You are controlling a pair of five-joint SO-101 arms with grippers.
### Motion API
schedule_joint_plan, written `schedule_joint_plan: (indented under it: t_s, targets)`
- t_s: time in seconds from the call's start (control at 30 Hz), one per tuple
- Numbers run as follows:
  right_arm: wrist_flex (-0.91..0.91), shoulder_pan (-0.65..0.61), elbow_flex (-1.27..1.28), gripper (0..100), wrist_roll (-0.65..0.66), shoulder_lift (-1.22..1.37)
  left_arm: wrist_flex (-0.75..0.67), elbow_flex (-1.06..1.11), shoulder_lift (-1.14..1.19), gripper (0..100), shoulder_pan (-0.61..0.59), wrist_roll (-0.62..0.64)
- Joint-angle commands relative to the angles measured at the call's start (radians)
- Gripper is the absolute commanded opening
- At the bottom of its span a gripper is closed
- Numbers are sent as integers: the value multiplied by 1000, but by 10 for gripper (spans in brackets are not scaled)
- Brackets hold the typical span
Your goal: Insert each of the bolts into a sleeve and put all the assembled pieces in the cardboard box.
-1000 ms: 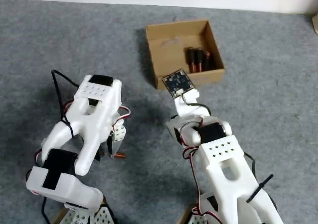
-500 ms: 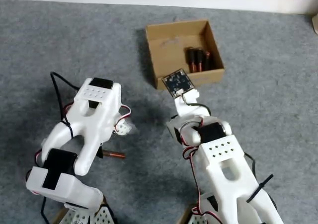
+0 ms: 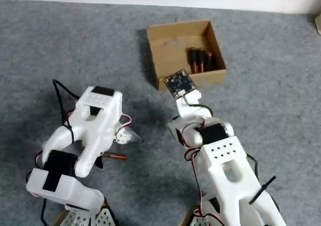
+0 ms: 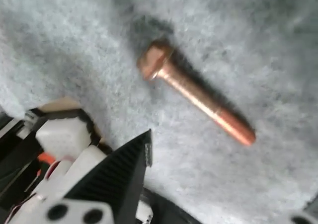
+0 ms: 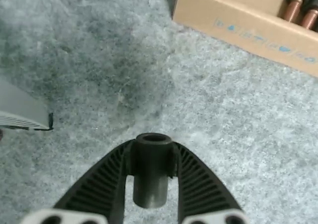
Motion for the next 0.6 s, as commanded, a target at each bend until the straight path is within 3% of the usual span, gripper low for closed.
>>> schedule_joint_plan:
  t_s: [0.0,0.2,0.57]
  targets:
    - [-27,-12,-4,5,11,-25,-137,73,-8,486,-38,5]
    - [-27,-12,-4,5,11,-25,-313,193,-8,486,-59,5]
    - [-27,-12,-4,5,11,-25,-324,193,-13,485,-59,5]
